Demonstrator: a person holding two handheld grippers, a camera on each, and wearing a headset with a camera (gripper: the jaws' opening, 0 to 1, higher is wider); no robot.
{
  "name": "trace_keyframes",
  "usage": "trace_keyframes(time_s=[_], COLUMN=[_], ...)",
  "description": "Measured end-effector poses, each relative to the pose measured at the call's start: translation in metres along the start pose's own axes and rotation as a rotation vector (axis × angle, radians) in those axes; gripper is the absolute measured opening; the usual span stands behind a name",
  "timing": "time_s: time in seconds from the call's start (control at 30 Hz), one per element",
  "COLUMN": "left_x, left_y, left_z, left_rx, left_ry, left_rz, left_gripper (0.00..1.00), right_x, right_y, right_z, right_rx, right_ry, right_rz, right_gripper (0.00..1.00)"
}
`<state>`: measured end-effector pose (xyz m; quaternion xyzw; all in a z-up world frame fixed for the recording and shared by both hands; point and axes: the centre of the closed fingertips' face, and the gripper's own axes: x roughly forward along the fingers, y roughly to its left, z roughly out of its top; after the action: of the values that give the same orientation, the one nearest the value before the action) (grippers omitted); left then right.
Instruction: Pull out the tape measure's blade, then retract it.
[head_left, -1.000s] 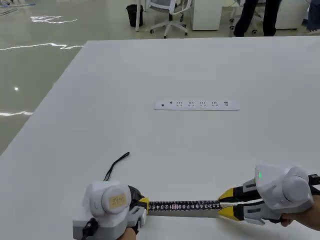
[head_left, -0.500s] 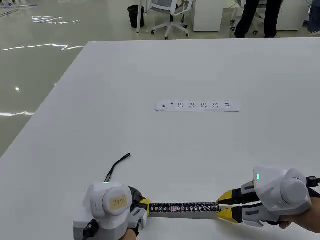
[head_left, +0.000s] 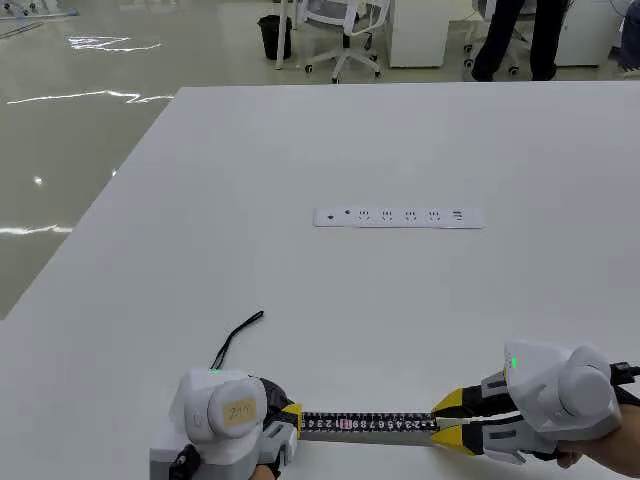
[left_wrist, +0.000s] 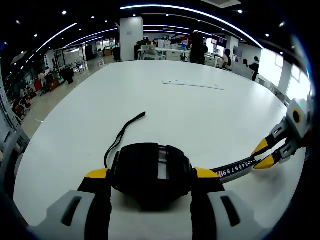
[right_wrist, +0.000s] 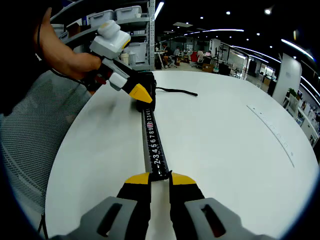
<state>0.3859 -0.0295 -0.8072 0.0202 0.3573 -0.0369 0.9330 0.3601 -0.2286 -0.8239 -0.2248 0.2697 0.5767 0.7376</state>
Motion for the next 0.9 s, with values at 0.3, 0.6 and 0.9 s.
trace_keyframes(time_s=[0.3, 0.6, 0.9], left_x=[-0.0004, -0.0008, -0.0011], left_y=[-0.0003, -0.0002, 0.0001], left_z=[-0.0004, -0.0007, -0.0012], left_rx=[-0.001, -0.003, 0.0], left_ry=[0.001, 0.001, 0.009], left_rz=[-0.002, -0.002, 0.002], left_gripper=[0.6, 0.6, 0.6], right_x=[0.0031, 0.0063, 0.0083], right_y=[0.0009, 0.0017, 0.0023], right_z=[0.0023, 0.0044, 0.0063], right_rx=[0.004, 0.006, 0.004], right_ry=[-0.001, -0.002, -0.003], right_rz=[0.002, 0.004, 0.004], right_gripper=[0.13, 0.13, 0.13])
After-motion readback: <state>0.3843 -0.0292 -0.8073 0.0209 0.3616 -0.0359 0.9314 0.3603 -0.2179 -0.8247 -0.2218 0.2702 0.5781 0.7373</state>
